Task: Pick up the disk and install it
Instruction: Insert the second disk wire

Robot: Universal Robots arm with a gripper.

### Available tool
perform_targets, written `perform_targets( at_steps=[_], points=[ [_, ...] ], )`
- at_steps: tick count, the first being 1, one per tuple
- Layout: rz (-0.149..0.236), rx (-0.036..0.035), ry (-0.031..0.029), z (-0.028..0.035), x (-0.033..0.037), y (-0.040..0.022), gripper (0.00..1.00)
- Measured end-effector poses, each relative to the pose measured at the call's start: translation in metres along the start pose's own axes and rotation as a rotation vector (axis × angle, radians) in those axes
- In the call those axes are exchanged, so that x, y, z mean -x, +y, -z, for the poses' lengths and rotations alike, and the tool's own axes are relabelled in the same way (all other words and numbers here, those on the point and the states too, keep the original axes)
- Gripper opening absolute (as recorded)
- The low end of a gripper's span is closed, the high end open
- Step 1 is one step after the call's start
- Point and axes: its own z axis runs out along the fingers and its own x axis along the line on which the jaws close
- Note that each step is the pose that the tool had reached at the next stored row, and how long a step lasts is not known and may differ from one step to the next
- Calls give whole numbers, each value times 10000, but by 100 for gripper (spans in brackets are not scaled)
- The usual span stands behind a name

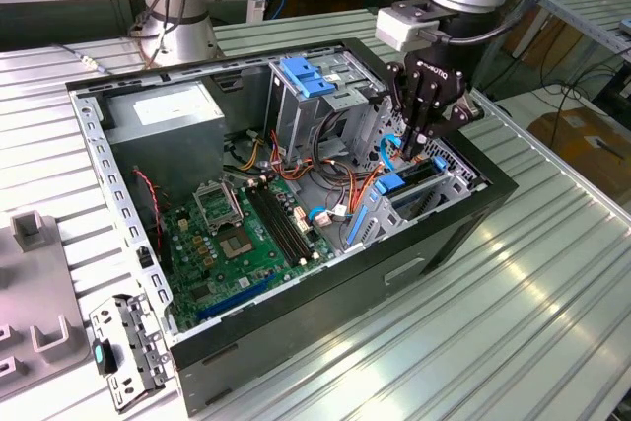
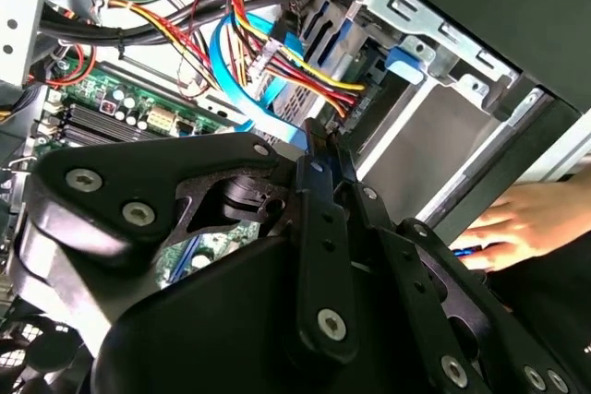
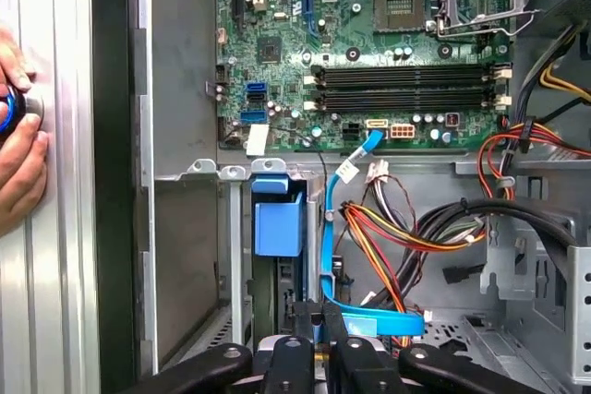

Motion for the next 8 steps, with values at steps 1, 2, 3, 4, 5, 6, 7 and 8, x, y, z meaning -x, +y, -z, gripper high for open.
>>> perform_targets(
  at_steps=[1,2,3,4,5,6,7,8],
  points=[
    [-9,-44,-49,-8,-29,10,16],
    [-15,-86,-115,-17,-65,12,16],
    [-19,-111,-166,-24,-91,12,16],
    [-27,-142,-234,-32,-126,13,16],
    [-36,-179,-345,-41,-167,15,16],
    [-43,-199,-435,-47,-188,17,16],
    [-48,-215,-517,-50,-205,18,16],
    [-52,-230,-622,-54,-224,20,16]
  ],
)
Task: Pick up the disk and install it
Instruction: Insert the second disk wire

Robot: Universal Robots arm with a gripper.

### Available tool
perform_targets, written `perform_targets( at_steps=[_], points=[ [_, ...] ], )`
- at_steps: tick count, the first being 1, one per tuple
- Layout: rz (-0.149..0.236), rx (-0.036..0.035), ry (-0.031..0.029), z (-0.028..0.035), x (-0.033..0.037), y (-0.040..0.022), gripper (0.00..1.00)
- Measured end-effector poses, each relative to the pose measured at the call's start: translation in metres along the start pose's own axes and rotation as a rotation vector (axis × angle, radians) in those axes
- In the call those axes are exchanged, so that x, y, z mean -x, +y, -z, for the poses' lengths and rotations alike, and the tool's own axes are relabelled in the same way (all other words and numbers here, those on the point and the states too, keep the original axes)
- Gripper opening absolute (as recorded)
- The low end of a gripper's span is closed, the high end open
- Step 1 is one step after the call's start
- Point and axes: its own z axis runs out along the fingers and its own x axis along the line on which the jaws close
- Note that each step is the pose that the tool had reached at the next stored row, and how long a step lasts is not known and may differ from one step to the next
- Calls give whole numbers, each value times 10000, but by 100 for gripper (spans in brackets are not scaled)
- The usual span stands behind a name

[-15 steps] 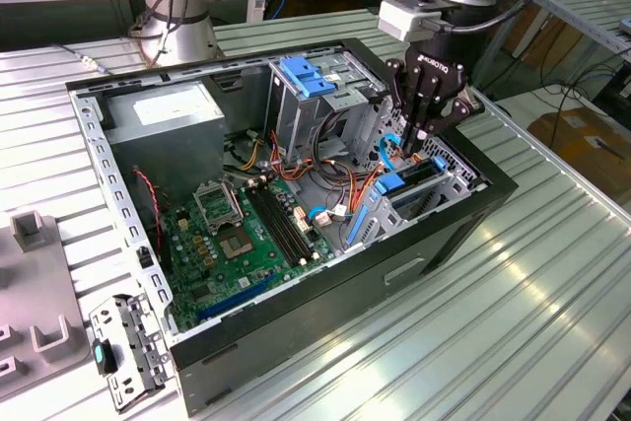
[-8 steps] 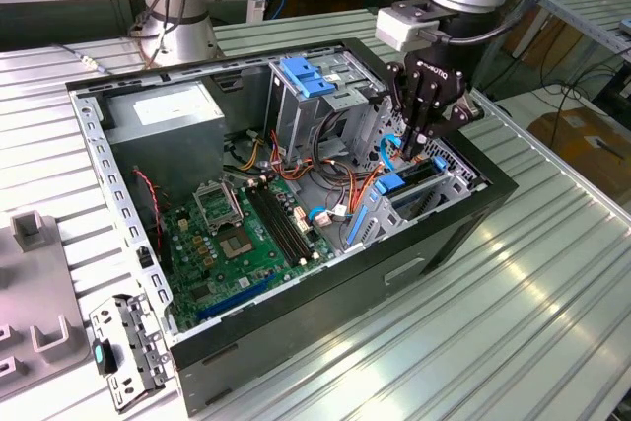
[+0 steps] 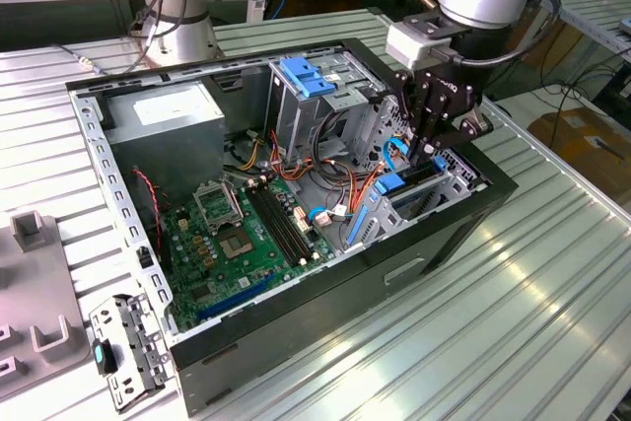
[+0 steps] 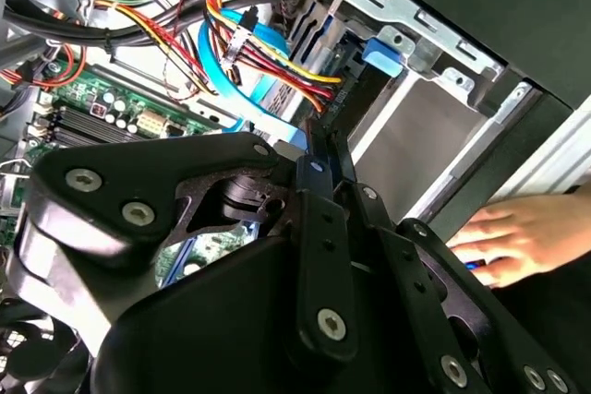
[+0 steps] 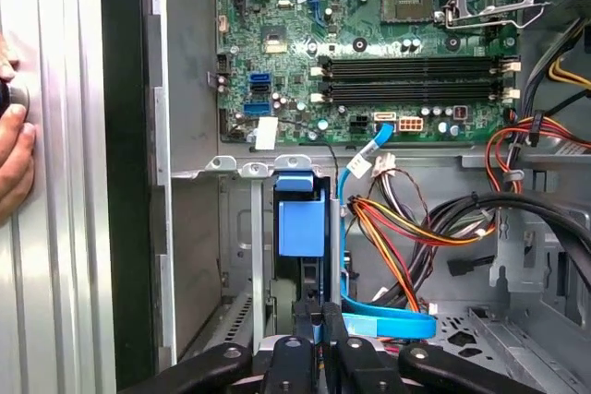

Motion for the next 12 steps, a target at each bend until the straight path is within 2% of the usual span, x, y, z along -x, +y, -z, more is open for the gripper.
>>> perform_targets(
  at_steps=[1,3,4,5,6,7,10,12],
  points=[
    [-4,-10,-79,-2,-15,1,16],
    [-16,-28,-275,-7,-45,3,16],
    [-25,-41,-431,-13,-71,5,16],
    [-30,-47,-516,-17,-85,6,16],
    [-35,-51,-639,-25,-110,7,16],
    [-40,-52,-716,-34,-129,8,16],
    [-45,-50,-841,-50,-151,8,16],
    [-45,-50,-841,-50,-151,8,16]
  ],
)
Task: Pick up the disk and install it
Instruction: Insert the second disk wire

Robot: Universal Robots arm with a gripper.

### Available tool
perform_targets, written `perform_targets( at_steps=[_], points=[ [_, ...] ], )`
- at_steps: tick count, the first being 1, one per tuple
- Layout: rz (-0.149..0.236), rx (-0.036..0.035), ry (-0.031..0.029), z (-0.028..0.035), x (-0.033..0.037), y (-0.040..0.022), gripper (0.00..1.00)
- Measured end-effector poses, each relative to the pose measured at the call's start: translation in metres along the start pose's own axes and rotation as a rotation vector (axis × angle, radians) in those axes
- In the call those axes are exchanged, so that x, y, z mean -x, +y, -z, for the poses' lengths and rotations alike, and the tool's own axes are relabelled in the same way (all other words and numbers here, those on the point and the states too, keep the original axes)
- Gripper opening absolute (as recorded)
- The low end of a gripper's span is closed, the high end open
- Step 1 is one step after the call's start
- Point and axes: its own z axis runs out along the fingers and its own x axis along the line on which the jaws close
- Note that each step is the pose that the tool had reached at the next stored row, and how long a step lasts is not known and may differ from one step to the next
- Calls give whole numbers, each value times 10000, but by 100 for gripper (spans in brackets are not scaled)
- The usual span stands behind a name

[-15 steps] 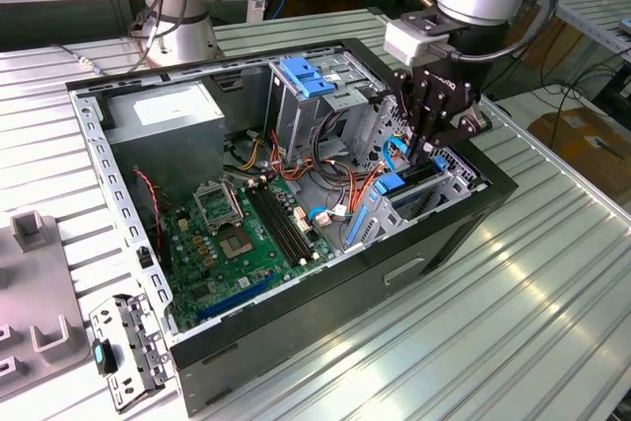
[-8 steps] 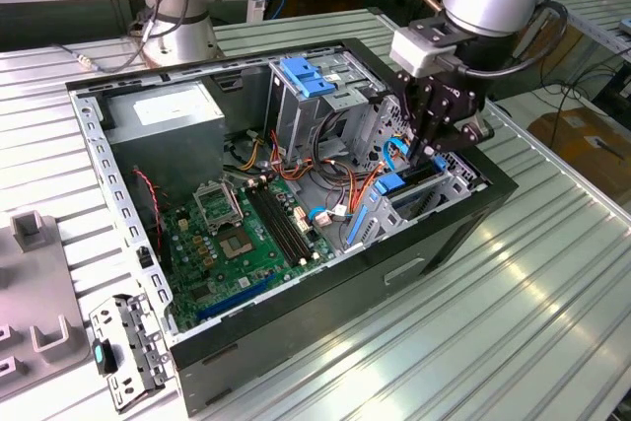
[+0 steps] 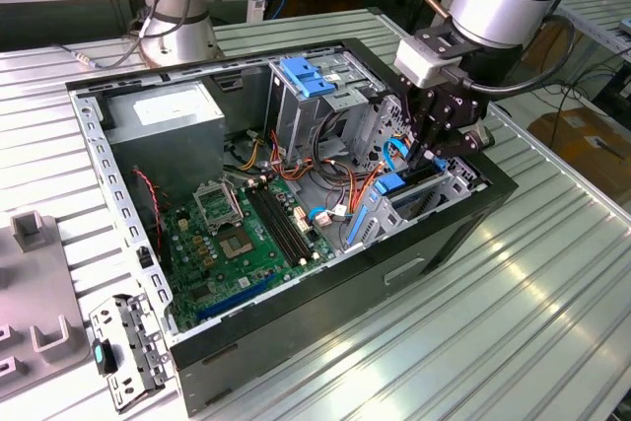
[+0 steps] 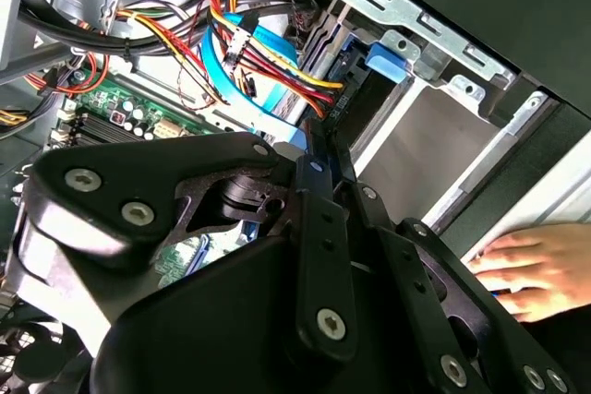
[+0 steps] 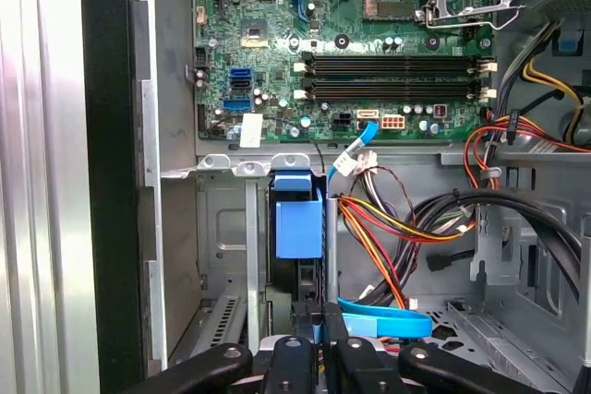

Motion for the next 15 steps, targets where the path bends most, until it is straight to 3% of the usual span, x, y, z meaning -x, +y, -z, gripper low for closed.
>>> perform_targets(
  at_steps=[11,15],
  points=[
    [0,0,-10,0,0,0,16],
    [-3,1,-61,-14,-18,1,16]
  ],
)
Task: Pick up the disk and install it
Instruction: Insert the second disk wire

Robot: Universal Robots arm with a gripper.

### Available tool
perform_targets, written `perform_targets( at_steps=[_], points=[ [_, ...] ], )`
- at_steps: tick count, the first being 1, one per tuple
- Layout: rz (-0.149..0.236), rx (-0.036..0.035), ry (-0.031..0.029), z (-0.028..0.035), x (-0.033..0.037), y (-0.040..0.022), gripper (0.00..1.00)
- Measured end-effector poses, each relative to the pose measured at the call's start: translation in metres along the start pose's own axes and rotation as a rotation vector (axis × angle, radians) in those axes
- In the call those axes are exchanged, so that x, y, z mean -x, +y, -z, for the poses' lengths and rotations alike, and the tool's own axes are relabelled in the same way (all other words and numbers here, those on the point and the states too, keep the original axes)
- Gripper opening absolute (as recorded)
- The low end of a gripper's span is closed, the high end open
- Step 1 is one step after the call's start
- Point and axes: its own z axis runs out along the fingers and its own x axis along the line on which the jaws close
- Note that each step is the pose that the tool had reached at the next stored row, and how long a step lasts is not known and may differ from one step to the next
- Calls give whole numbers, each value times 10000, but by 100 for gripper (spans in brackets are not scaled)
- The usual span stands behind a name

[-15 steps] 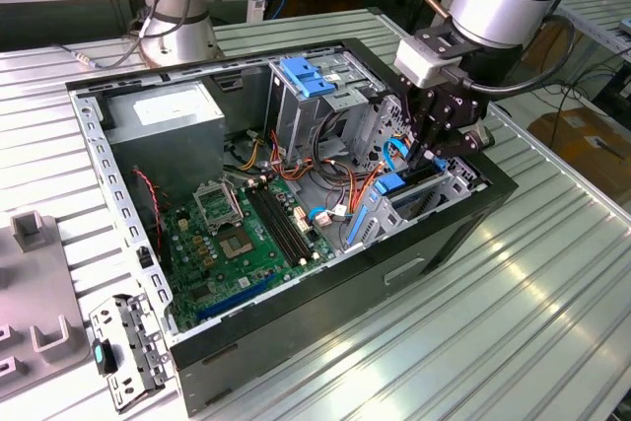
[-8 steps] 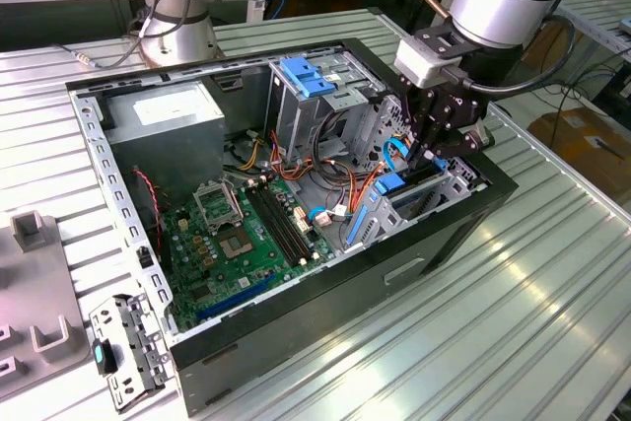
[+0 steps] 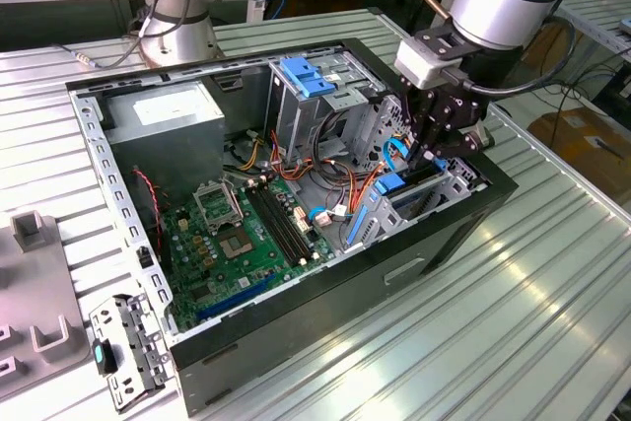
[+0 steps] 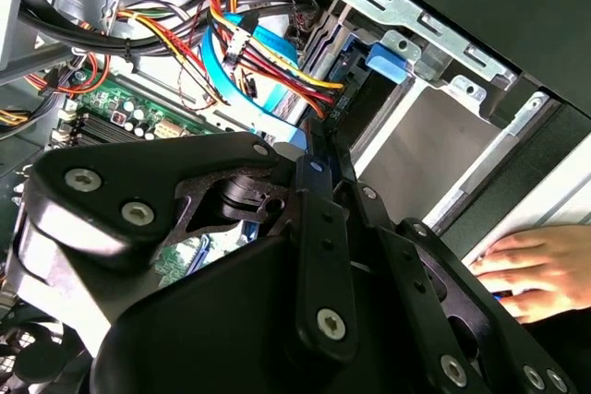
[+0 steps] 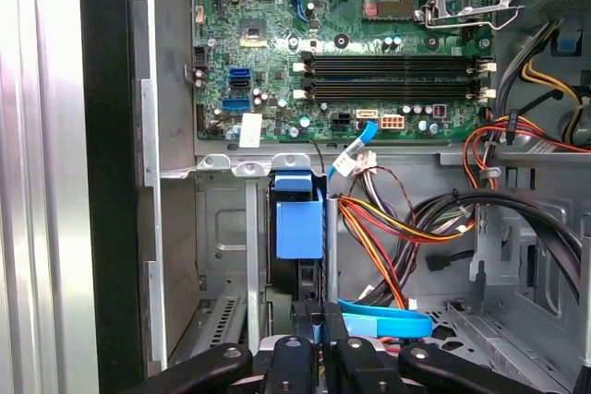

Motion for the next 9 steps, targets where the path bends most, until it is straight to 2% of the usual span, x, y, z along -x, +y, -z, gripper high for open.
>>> perform_targets(
  at_steps=[4,9],
  points=[
    [-30,1,-19,-15,-1,1,16],
    [-40,2,-93,-9,-1,0,16]
  ],
)
